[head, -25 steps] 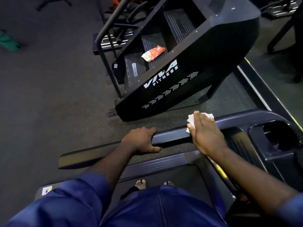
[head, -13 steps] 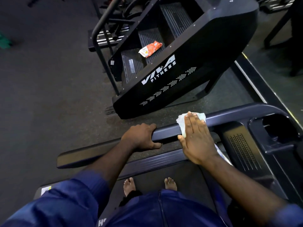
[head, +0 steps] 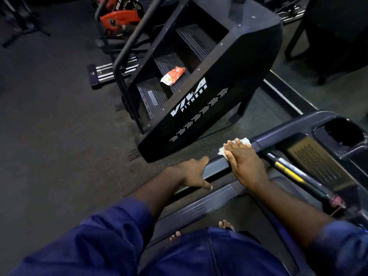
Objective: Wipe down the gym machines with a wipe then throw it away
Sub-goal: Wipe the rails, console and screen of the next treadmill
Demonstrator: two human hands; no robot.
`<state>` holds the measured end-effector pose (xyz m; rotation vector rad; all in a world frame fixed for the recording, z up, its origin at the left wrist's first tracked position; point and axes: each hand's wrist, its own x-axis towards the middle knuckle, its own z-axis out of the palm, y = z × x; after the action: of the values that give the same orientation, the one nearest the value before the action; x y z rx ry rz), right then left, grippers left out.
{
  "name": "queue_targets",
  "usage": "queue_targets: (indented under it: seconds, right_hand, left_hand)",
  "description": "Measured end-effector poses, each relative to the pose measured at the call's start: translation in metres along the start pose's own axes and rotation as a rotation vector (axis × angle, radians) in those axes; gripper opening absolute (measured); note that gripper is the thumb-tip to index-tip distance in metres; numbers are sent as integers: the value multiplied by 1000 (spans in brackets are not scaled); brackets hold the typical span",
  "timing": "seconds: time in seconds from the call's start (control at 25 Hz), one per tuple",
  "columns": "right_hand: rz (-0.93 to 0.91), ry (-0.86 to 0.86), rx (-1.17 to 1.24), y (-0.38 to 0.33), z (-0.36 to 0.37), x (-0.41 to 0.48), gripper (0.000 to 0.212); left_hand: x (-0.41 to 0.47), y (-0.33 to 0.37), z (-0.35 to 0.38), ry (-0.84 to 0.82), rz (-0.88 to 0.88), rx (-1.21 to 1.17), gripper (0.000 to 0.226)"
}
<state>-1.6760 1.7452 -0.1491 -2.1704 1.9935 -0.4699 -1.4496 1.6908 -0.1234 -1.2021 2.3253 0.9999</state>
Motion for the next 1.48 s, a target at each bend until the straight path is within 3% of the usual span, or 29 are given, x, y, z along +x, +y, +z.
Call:
queue_targets:
  seconds: [0.12,0.28,0.36,0.48,0.56,0.64,0.76,0.84,0.92,1.0,1.08,1.2,1.28,1.36,1.48]
  right_hand:
    - [-95,-64,-71,21,-6,-11,54]
    - [328,34,-126,-11,3,-4,58]
    - [256,-9,-130,-41,14,-17,56]
    - [60,-122,-199,-11,1,-26,59]
    - [200,-105,-213,18,-9,-7,66]
    - [302,-75,-186,4,-7,5,69]
    - [106,-103,-167,-41,11,-15,56]
    - [-77,-176,-139,-29,1,-27,54]
    - [-74,-176,-195,9,-8,-18,59]
    - [113,-119,-211,32,-11,2,62]
    - [207,-102,-212,3,-4,12,62]
    - [-26,-169,-155,-55,10,-17,57]
    - [-162,-239,-164,-42,-1,-31,57]
    - [-73,-225,-224,-8,-9,-23,63]
    - [254,-185,-198,-10,-7,4,74]
  left_hand:
    - [-34,-29,15,36,-14,6,71]
    - [-48,-34,37,269,-30,164,61]
    - [-47,-33,36,304,-34,161,58]
    - [-48,-33,34,291,-47,138,54]
    - [-49,-32,34,302,-61,139,55]
    - [-49,-30,33,309,-76,146,58]
    - [-48,-28,32,298,-87,135,57]
    - [-46,-28,31,277,-80,122,56]
    - [-43,-26,30,246,-91,116,58]
    - [-43,-26,30,240,-125,126,61]
    - [-42,-26,30,248,-139,152,62]
    - [-42,-25,30,275,-157,156,61]
    - [-43,-27,30,263,-160,142,61]
    - [-45,-26,31,262,-161,156,60]
    - [-50,-25,28,309,-152,170,58]
